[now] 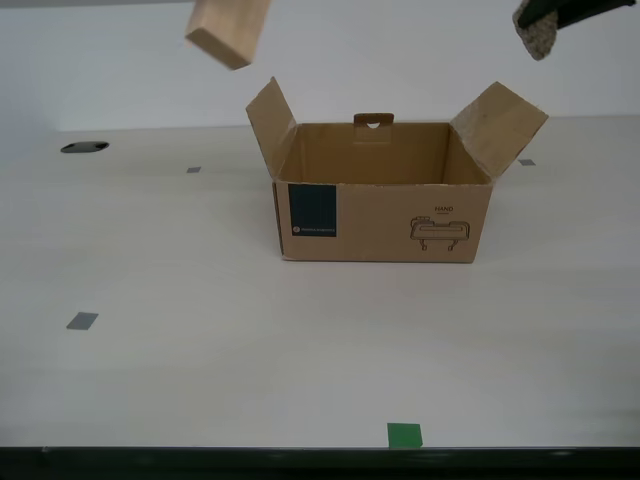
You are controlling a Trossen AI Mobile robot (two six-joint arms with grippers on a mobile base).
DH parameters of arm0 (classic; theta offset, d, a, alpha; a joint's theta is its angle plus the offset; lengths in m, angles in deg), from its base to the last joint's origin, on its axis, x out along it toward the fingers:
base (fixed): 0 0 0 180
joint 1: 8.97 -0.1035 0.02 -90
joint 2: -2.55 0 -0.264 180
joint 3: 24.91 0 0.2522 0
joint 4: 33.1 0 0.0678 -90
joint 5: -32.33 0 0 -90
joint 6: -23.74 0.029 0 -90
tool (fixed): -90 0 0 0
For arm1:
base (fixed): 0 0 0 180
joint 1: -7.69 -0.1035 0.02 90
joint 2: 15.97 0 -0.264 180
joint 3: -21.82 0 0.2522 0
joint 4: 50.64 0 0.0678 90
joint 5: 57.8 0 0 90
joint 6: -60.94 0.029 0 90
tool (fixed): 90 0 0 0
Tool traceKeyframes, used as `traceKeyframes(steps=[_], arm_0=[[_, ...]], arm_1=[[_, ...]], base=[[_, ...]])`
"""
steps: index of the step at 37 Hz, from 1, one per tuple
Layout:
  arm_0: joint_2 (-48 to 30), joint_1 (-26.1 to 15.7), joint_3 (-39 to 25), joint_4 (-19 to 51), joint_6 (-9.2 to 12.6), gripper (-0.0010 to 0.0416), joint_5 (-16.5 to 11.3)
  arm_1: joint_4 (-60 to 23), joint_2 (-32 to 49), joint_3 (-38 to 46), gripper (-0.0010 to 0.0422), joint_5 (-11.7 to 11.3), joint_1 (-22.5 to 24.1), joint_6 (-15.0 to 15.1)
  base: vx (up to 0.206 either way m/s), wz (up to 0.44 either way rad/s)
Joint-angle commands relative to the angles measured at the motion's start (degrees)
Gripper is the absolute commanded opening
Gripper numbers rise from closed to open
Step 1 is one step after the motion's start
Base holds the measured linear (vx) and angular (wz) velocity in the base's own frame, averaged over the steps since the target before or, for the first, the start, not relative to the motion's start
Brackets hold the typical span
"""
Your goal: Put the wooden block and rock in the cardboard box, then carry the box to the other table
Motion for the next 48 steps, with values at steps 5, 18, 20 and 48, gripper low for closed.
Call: traceKeyframes(steps=[5,18,20,48], arm_0=[[0.04,-2.03,-0.59,-4.35,0.96,-0.0001,-5.42],[-0.02,-6.88,1.49,-13.86,1.44,-0.0001,-6.95],[-0.11,-7.63,2.21,-15.67,1.44,-0.0001,-6.88],[-0.11,-10.05,21.51,-39.71,1.95,0.0000,-6.54]], arm_1=[[7.89,0.83,0.09,-0.0001,0.55,4.76,1.01],[12.39,6.60,0.09,-0.0001,0.96,10.05,6.05],[12.90,7.76,0.09,-0.0001,0.96,10.38,6.08],[24.37,11.23,-4.74,0.0000,1.77,12.22,8.57]], base=[[0.000,0.000],[0.000,0.000],[0.000,0.000],[0.000,0.000]])
